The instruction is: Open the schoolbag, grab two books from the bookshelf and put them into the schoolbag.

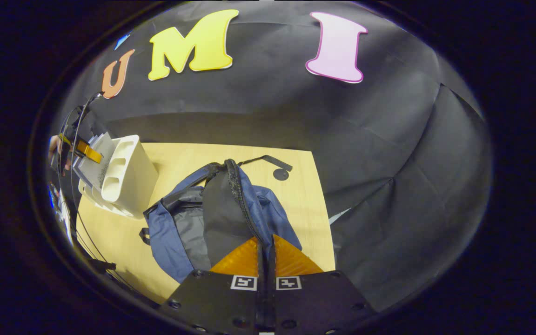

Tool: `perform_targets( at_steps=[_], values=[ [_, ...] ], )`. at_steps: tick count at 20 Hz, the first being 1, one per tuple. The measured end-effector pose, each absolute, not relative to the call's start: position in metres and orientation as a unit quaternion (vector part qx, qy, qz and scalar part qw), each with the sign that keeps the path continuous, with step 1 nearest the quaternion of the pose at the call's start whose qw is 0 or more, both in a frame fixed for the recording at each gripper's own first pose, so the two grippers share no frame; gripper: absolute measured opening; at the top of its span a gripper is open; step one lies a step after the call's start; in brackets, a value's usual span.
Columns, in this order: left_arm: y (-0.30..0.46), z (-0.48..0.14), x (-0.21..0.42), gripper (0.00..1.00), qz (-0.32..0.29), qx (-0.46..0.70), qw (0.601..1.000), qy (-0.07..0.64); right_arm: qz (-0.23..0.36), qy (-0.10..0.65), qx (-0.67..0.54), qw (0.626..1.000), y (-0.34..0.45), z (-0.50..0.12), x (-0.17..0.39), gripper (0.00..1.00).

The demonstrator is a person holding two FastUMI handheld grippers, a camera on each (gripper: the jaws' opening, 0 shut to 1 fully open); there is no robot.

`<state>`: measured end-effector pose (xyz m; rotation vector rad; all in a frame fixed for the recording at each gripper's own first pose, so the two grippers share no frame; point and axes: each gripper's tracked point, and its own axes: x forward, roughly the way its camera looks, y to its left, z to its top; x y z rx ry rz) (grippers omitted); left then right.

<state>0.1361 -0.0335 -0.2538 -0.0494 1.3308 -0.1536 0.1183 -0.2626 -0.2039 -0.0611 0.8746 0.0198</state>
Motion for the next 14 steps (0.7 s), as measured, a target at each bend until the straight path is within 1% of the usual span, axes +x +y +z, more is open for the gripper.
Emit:
perform_targets(
  at_steps=[1, 2, 3, 4, 5, 6, 7, 8, 9, 10, 11, 12, 13, 14],
  values=[
    [-0.032, -0.257, 0.135, 0.98, -0.069, -0.019, 0.779, 0.624, 0.009, 0.423, -0.029, 0.905, -0.263, -0.205, 0.119, 0.03],
    [-0.031, -0.259, 0.136, 0.98, -0.066, -0.015, 0.775, 0.628, 0.009, 0.424, -0.027, 0.905, -0.263, -0.206, 0.118, 0.0],
    [-0.028, -0.262, 0.137, 0.97, -0.064, -0.011, 0.773, 0.632, 0.009, 0.425, -0.025, 0.905, -0.263, -0.206, 0.118, 0.03],
    [-0.028, -0.262, 0.136, 0.88, -0.061, -0.009, 0.769, 0.637, 0.009, 0.425, -0.023, 0.905, -0.263, -0.207, 0.118, 0.0],
    [-0.028, -0.263, 0.136, 0.8, -0.062, -0.01, 0.765, 0.641, 0.01, 0.424, -0.023, 0.905, -0.263, -0.207, 0.118, 0.0],
    [-0.029, -0.263, 0.136, 0.76, -0.061, -0.009, 0.761, 0.646, 0.009, 0.423, -0.023, 0.906, -0.264, -0.208, 0.119, 0.0],
    [-0.03, -0.266, 0.135, 0.72, -0.06, -0.009, 0.758, 0.65, 0.009, 0.423, -0.023, 0.906, -0.264, -0.208, 0.118, 0.03],
    [-0.031, -0.267, 0.135, 0.71, -0.058, -0.007, 0.754, 0.654, 0.009, 0.423, -0.021, 0.906, -0.264, -0.209, 0.118, 0.03],
    [-0.032, -0.269, 0.134, 0.66, -0.056, -0.005, 0.751, 0.658, 0.009, 0.423, -0.02, 0.906, -0.264, -0.208, 0.119, 0.03],
    [-0.033, -0.269, 0.134, 0.63, -0.052, -0.002, 0.748, 0.662, 0.01, 0.422, -0.02, 0.906, -0.264, -0.209, 0.118, 0.0],
    [-0.035, -0.268, 0.135, 0.56, -0.052, 0.001, 0.745, 0.665, 0.01, 0.422, -0.019, 0.906, -0.264, -0.209, 0.118, 0.02],
    [-0.035, -0.267, 0.134, 0.52, -0.051, 0.005, 0.741, 0.669, 0.01, 0.422, -0.019, 0.906, -0.264, -0.21, 0.118, 0.03],
    [-0.033, -0.266, 0.133, 0.49, -0.05, 0.006, 0.739, 0.672, 0.01, 0.421, -0.017, 0.907, -0.264, -0.21, 0.118, 0.0],
    [-0.033, -0.266, 0.13, 0.48, -0.045, 0.003, 0.736, 0.676, 0.011, 0.421, -0.016, 0.907, -0.263, -0.209, 0.119, 0.0]
  ],
)
